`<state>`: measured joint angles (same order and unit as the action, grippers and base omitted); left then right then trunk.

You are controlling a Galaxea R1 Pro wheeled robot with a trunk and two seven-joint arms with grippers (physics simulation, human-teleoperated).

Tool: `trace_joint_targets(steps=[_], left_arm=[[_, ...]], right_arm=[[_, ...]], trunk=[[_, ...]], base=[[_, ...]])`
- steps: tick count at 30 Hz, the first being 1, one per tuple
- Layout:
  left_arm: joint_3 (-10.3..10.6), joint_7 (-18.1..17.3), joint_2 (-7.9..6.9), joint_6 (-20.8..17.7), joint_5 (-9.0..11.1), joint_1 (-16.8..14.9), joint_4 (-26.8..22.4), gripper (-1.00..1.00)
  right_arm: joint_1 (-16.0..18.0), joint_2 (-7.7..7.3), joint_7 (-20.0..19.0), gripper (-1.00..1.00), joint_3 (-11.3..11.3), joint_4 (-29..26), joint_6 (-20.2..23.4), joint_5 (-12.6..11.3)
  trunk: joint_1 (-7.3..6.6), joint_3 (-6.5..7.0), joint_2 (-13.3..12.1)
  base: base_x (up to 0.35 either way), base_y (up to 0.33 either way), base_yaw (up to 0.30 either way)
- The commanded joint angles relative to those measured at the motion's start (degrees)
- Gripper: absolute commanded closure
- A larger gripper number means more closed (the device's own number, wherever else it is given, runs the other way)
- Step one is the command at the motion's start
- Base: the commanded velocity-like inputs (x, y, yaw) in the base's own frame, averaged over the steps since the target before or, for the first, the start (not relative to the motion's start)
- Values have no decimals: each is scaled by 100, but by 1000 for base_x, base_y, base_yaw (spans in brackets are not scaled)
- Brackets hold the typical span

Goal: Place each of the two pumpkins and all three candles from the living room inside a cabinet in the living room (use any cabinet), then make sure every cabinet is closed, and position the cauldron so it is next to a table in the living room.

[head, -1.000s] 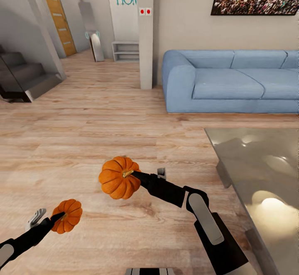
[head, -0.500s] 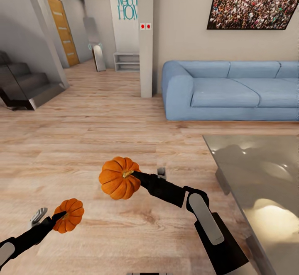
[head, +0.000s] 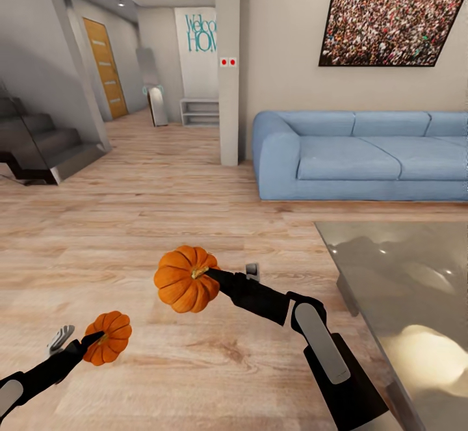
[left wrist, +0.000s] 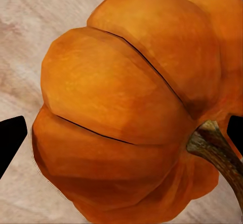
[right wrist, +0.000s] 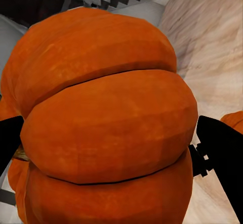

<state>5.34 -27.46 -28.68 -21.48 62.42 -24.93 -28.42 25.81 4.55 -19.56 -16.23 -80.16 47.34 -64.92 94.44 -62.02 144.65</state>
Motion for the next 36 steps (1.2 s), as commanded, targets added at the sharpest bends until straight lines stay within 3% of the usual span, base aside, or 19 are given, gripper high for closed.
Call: trace_joint_targets(steps=[1,36], left_arm=[[28,-4,-6,-27,51,-3,3,100],[19,-4,-15,-102,51,-3,6,100]], right_arm=[[3,2,-13,100,6,1,21,15],[3,24,2,100,3,1,21,15]], trunk=[[-3,18,0],[-94,793,-46]], base=[[0,0,0],[0,0,0]])
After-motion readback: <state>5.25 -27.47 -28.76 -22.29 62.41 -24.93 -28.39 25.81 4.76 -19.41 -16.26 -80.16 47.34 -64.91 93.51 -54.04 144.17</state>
